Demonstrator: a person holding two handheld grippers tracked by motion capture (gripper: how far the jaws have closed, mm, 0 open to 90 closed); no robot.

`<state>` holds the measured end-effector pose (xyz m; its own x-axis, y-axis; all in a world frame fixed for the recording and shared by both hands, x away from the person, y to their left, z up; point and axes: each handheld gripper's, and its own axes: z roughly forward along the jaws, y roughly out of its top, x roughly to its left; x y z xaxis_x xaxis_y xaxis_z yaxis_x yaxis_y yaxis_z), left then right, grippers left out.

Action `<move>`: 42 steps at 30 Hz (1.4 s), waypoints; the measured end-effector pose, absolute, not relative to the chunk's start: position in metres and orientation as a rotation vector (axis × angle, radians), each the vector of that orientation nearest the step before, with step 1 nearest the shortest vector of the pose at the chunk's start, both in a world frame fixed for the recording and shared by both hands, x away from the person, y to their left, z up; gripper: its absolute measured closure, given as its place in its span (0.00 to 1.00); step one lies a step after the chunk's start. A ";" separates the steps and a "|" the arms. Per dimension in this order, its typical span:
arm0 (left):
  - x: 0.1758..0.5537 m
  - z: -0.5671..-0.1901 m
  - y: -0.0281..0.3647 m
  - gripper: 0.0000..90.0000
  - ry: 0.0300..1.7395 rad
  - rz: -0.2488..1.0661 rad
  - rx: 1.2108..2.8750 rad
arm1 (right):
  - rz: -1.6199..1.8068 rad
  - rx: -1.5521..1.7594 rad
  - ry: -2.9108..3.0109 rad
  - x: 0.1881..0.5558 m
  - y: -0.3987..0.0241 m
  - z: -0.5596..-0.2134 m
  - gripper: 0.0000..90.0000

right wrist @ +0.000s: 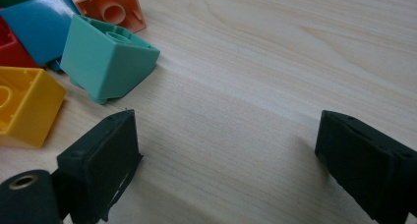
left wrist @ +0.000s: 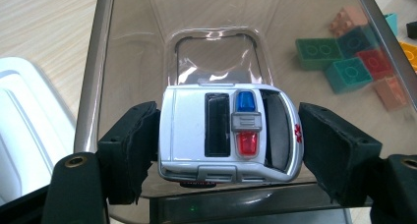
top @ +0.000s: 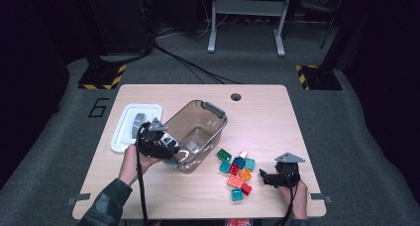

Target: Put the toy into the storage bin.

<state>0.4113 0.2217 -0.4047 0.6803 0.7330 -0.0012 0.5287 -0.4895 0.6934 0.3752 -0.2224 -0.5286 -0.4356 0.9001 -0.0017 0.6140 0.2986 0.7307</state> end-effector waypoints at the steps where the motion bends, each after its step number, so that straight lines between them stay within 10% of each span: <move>1: 0.411 -0.404 0.222 0.28 0.964 0.385 2.210 | 0.935 1.353 2.159 0.375 -0.222 -0.529 0.09; 23: 0.375 -0.401 0.269 0.11 1.008 0.505 2.096 | 0.944 1.365 2.151 0.375 -0.222 -0.529 0.10; 42: 0.350 -0.486 0.331 0.07 1.244 0.485 2.026 | 0.942 1.365 2.151 0.375 -0.222 -0.529 0.10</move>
<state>0.3501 0.3314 -0.4857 0.4683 0.8825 -0.0434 0.6203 -0.2935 0.7274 0.3751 -0.2217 -0.5285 -0.4282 0.9036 0.0065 0.6176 0.2875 0.7320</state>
